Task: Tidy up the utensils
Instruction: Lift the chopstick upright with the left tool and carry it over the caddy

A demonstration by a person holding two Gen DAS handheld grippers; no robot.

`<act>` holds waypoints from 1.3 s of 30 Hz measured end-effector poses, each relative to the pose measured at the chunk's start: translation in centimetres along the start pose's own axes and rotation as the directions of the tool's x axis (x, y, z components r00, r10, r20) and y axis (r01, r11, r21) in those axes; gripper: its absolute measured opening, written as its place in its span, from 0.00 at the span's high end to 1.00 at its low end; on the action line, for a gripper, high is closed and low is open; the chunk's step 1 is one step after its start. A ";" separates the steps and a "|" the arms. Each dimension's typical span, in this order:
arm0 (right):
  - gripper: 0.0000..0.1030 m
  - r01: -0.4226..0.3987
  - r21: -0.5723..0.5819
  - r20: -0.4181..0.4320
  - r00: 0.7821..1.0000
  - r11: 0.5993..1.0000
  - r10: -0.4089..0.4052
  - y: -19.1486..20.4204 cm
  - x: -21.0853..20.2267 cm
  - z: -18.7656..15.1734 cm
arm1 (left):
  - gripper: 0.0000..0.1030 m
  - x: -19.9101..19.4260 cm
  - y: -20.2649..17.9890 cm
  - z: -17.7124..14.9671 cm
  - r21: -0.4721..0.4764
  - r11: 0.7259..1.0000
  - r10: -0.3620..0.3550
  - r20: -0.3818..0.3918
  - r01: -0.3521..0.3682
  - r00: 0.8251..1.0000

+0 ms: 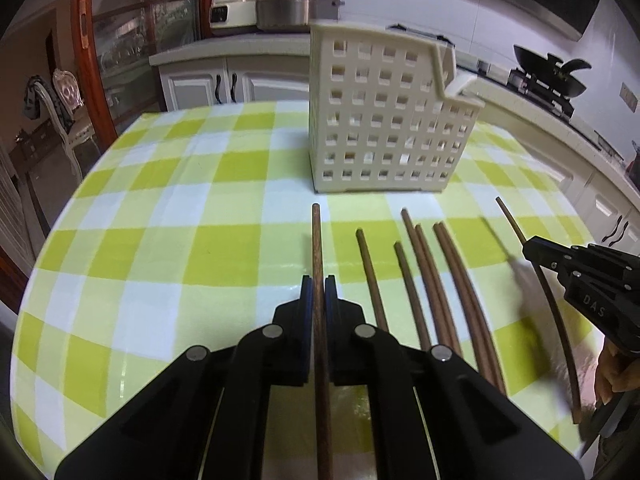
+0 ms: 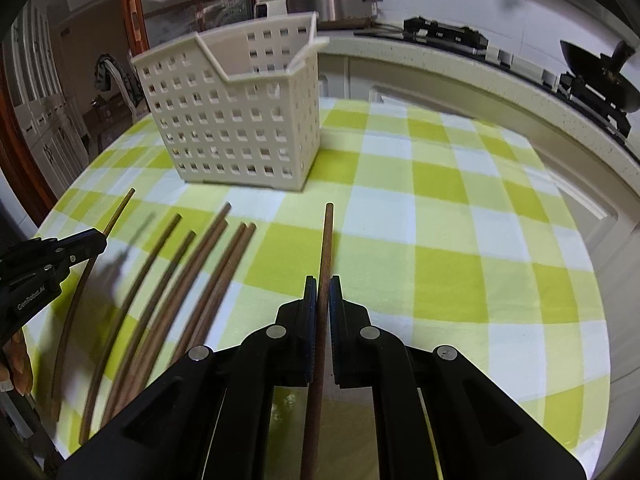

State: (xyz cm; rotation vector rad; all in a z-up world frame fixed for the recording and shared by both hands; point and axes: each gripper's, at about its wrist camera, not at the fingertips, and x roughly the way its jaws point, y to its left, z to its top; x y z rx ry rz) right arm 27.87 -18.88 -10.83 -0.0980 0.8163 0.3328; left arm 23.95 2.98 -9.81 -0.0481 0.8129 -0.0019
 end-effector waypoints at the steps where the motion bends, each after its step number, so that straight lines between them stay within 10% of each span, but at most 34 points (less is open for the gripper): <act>1: 0.94 -0.002 0.002 0.011 1.000 1.000 0.002 0.1 -0.4 0.1 | 0.94 -0.6 0.0 0.1 0.000 1.000 0.000 0.016 0.000 1.000; 39: 0.94 -0.003 -0.063 0.291 0.957 0.998 0.022 3.6 -13.1 2.4 | 0.94 -14.3 -0.7 1.2 0.034 0.999 -0.001 0.312 -0.010 0.950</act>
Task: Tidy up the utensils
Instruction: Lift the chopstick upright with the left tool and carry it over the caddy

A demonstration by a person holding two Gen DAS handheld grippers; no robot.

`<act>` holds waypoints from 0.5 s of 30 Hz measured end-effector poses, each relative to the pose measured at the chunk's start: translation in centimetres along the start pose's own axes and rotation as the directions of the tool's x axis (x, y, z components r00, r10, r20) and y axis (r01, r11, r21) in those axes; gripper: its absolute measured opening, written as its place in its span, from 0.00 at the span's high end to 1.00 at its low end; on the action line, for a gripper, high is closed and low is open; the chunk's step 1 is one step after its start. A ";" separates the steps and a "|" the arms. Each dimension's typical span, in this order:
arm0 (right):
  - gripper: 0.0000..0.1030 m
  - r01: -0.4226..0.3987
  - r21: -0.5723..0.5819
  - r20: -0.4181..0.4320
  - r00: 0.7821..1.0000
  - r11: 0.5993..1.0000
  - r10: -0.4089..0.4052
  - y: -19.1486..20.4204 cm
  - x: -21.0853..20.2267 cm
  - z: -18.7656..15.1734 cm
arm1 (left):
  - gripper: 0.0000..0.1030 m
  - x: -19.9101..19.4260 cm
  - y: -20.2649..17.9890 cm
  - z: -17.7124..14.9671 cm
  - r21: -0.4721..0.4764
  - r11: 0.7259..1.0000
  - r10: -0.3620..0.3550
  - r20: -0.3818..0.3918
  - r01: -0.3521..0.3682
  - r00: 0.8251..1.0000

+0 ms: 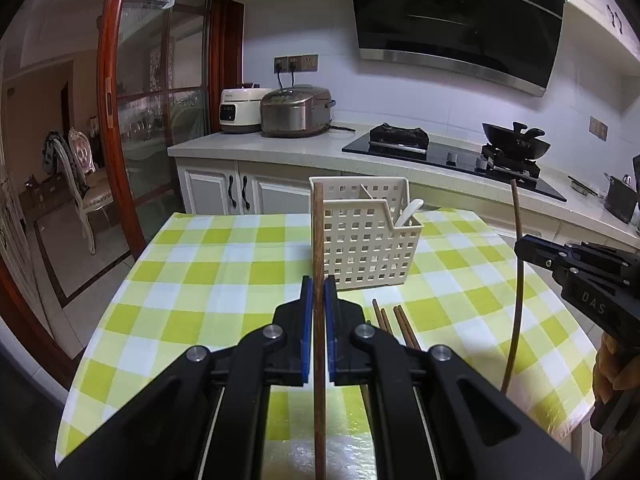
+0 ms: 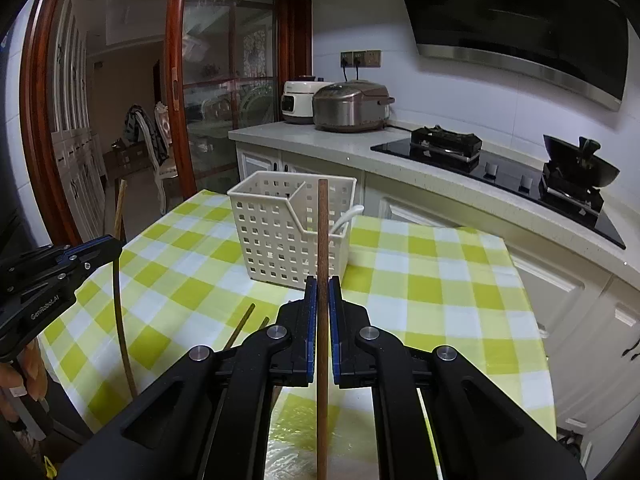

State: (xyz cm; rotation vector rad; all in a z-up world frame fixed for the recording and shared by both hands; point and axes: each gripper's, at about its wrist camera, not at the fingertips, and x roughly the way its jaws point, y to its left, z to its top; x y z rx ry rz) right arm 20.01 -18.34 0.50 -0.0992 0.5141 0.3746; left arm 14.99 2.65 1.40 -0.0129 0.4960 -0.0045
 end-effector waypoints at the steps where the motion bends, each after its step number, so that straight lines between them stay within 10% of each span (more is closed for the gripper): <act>1: 0.94 -0.001 -0.002 0.003 1.000 1.000 0.001 0.1 -0.2 0.1 | 0.94 -0.2 0.0 0.0 0.001 1.000 0.000 0.004 0.000 1.000; 15: 0.94 0.004 -0.027 0.044 0.999 1.000 -0.003 1.1 -1.9 0.9 | 0.94 -1.9 -0.9 0.8 0.023 1.000 -0.008 0.046 0.007 0.999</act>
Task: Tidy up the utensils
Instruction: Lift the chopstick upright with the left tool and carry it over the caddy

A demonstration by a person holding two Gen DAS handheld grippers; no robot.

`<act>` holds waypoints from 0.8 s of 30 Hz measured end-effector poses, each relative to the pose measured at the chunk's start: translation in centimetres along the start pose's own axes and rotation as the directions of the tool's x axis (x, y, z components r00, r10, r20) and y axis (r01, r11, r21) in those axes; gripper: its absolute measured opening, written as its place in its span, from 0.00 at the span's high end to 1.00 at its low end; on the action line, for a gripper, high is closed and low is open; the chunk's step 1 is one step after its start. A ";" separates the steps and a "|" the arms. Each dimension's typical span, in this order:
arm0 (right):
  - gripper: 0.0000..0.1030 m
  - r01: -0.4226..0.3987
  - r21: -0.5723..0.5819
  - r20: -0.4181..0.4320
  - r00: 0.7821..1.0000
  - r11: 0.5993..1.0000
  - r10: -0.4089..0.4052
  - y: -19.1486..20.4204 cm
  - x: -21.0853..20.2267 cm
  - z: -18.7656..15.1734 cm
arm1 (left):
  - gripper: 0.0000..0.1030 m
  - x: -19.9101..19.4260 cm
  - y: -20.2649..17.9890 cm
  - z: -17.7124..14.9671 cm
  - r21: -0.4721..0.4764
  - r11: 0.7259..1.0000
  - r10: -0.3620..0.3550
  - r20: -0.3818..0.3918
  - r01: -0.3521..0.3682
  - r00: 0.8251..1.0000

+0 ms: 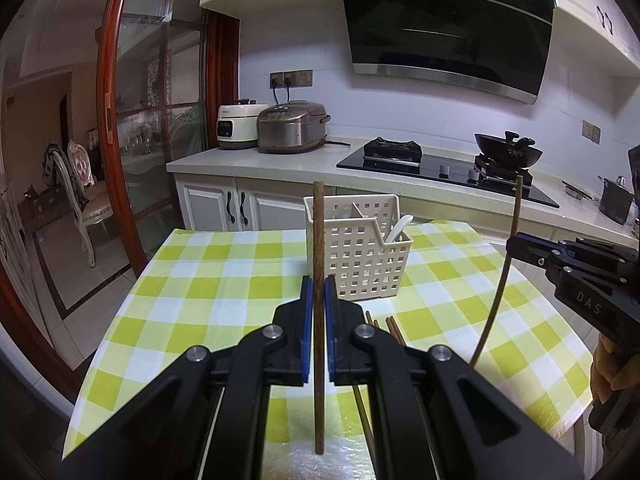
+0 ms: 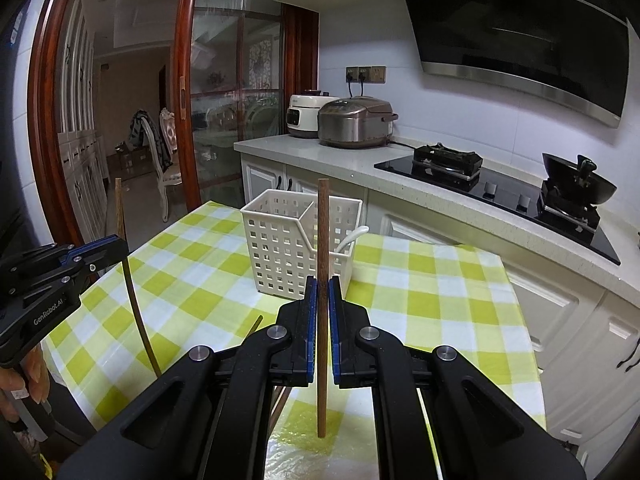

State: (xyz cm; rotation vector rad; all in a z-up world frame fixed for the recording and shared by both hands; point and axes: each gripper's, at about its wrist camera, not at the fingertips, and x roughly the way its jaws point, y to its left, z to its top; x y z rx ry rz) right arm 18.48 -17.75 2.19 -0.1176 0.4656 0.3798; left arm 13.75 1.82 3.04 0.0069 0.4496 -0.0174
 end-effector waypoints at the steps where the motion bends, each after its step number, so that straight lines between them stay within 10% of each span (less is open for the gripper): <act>1: 0.94 0.001 -0.004 0.000 1.000 1.000 -0.001 0.1 0.1 0.1 | 0.94 0.0 -0.2 0.2 0.008 1.000 -0.002 0.003 0.002 1.000; 24: 0.94 -0.038 0.033 0.003 0.999 0.999 0.037 -2.5 4.7 10.1 | 0.94 3.9 -0.5 12.8 0.050 0.995 -0.082 0.026 0.081 0.996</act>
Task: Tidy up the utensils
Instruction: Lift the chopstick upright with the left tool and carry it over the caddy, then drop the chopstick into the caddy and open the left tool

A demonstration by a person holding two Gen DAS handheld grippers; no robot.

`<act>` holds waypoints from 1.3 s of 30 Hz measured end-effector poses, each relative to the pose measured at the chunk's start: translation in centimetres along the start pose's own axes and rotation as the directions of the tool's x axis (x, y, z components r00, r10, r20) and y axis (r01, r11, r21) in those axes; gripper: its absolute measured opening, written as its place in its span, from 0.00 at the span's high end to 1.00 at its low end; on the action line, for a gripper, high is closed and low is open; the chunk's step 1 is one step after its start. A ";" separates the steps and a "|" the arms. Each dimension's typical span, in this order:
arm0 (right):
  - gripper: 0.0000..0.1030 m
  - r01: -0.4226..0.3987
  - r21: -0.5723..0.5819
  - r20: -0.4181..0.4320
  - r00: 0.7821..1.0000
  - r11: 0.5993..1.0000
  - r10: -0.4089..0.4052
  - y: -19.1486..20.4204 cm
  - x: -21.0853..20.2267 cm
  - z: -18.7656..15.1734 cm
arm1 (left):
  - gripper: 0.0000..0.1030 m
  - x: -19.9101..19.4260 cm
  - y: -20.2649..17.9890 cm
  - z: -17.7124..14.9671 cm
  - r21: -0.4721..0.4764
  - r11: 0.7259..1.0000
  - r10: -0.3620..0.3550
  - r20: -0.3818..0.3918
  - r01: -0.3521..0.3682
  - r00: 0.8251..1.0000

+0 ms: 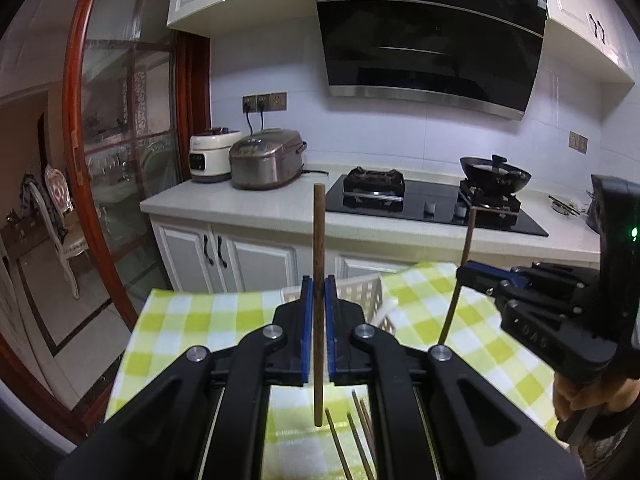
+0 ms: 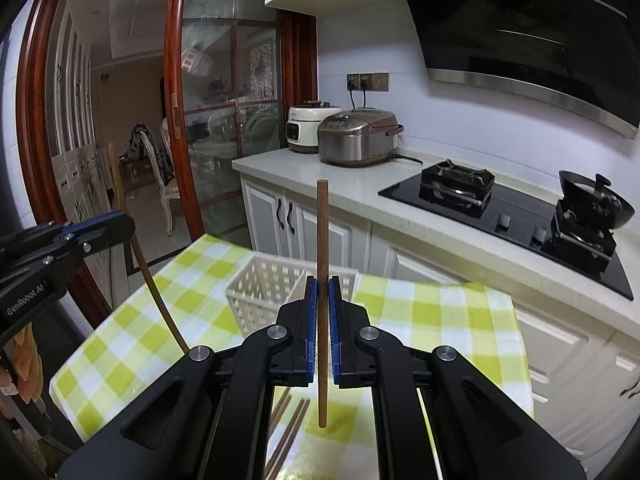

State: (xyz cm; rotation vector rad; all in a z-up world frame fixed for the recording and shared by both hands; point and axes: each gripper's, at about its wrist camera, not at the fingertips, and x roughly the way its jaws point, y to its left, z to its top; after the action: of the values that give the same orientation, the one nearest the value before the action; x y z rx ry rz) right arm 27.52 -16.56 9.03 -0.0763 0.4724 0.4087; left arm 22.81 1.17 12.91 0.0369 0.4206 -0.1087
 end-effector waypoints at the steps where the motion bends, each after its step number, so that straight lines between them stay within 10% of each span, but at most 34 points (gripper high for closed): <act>1: 0.94 -0.001 0.002 0.003 1.000 1.000 0.001 -0.1 0.1 0.6 | 0.94 0.1 0.1 1.0 0.001 1.000 0.001 0.005 -0.001 1.000; 15: 0.94 -0.019 0.045 0.058 0.998 0.999 0.016 -1.1 4.0 8.2 | 0.94 3.9 -0.1 11.1 0.028 0.998 0.052 0.080 -0.055 0.995; 39: 0.94 -0.039 -0.016 -0.182 0.983 0.999 0.035 -1.6 16.8 5.3 | 0.94 18.9 3.7 2.5 -0.092 0.996 -0.040 -0.201 0.021 0.979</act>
State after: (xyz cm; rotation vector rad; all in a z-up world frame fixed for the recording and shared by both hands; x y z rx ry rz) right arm 44.05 -11.05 6.01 -0.1245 0.6508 0.4450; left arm 41.38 2.88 7.53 -0.0475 0.6293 -0.1167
